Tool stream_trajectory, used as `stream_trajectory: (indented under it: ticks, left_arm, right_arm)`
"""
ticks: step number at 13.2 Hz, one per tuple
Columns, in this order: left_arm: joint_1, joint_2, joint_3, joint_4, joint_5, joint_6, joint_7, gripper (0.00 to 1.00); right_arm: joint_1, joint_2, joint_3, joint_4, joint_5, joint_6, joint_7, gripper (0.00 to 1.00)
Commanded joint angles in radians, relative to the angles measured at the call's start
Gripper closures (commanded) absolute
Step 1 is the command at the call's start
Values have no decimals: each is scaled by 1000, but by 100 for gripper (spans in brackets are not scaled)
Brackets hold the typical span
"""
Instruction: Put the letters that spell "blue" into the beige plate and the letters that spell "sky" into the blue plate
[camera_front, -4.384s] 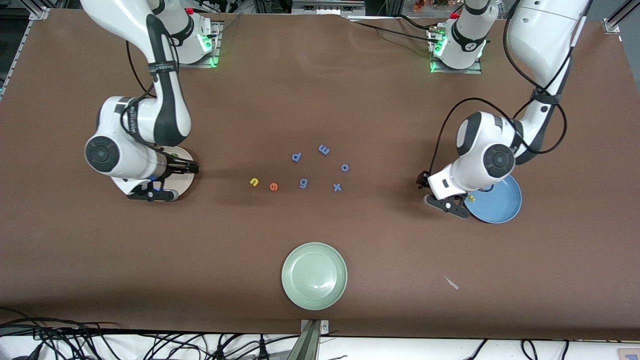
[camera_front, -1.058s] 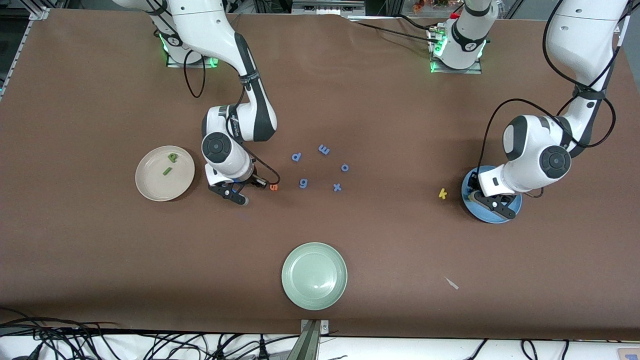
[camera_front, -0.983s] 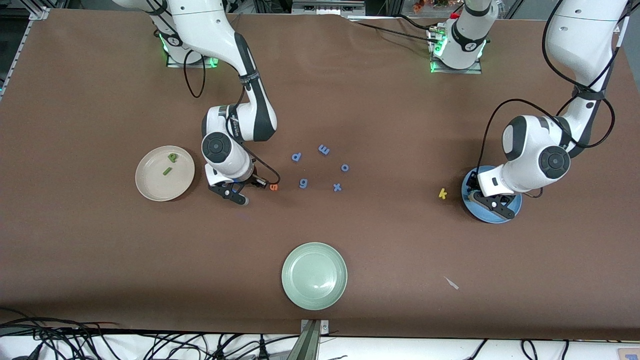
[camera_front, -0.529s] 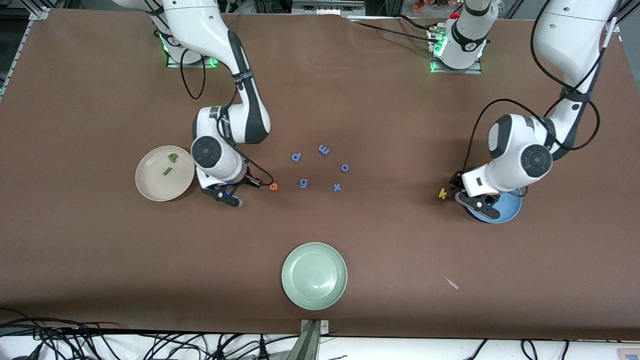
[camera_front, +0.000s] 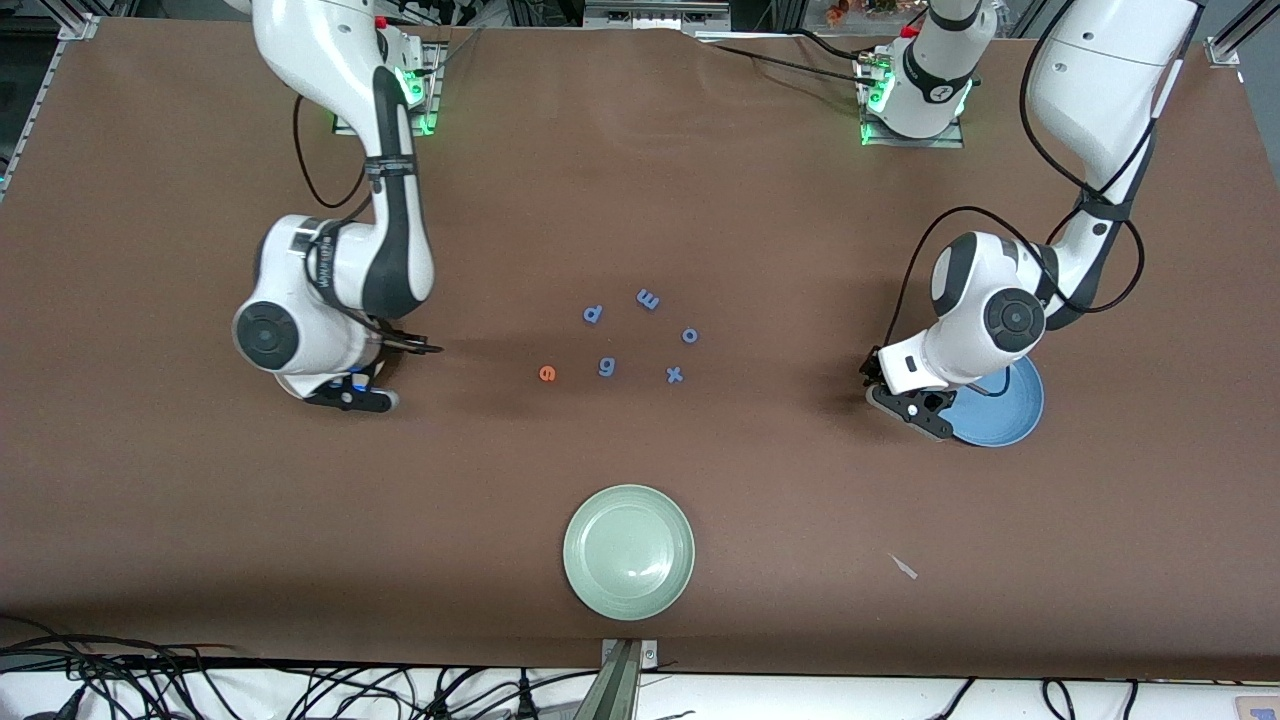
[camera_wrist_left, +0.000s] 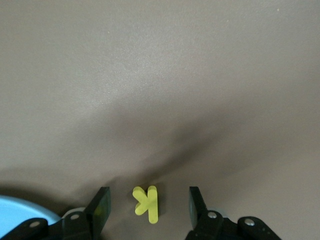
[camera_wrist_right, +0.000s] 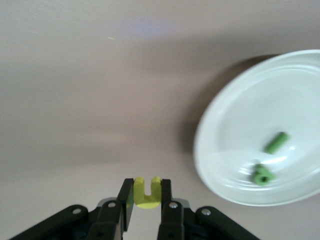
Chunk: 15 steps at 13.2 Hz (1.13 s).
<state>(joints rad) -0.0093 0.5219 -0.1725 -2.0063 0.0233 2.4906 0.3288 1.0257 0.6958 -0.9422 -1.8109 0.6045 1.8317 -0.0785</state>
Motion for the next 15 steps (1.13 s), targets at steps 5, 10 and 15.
stream_trajectory:
  ticks: [5,10,15]
  left_arm:
    - [-1,32,1,-5,-5,34,16,44]
    - [0,38,2,-23,-3,42,19,70]
    - [0,32,4,-25,-3,42,24,100]
  right_arm:
    - [192,-13,-194,-286,15,252,-308,100]
    - [183,-4,-191,-370,155,396,-461,99]
    - [194,-6,-190,-296,155,306,-328,0]
